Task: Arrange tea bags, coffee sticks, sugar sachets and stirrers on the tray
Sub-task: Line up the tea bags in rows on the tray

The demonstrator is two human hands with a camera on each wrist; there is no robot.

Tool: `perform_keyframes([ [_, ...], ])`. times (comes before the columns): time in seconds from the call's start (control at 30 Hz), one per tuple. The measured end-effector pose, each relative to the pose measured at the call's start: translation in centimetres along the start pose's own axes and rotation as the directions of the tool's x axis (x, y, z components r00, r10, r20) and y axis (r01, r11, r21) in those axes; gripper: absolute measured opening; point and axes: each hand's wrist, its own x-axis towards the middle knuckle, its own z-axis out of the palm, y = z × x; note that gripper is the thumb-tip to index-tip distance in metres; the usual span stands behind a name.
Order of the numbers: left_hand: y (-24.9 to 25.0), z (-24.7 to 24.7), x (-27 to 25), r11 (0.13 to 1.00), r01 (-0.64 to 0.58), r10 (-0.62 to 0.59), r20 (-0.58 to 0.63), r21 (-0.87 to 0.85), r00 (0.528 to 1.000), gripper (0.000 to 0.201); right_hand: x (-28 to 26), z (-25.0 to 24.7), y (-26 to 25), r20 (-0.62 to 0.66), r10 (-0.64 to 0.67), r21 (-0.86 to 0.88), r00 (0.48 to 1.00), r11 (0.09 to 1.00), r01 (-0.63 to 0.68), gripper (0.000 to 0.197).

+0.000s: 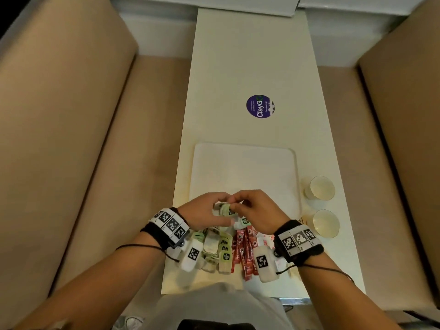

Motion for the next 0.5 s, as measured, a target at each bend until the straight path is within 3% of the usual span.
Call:
perform_keyframes([
  [0.1,0.7,-0.2,0.7,0.988,-0.020,0.018,-0.012,-0.153,1.000,0.025,0.8,0.0,-0.3,-0.027,-0.030,0.141,0.999,0.989,0.034,0.012],
  [0.2,0.4,-0.6,1.2,0.968,-0.007,-0.004,-0.042,-0.250,0.999,0.027,1.9,0.1,-0.1,-0.093,-0.024,0.225,0.995,0.973,0.045,0.012],
  [0.4,-0.5,-1.5,2.3,0.938,0.012,-0.027,-0.038,-0.347,0.999,0.013,4.0,0.0,0.9,-0.176,0.001,0.233,0.984,0.972,0.041,0.012],
  [0.5,-1.2,-1.7,3.0,0.924,0.010,-0.052,-0.099,-0.382,0.994,0.013,5.2,0.1,1.7,-0.206,0.010,0.250,0.978,0.967,0.043,0.015],
])
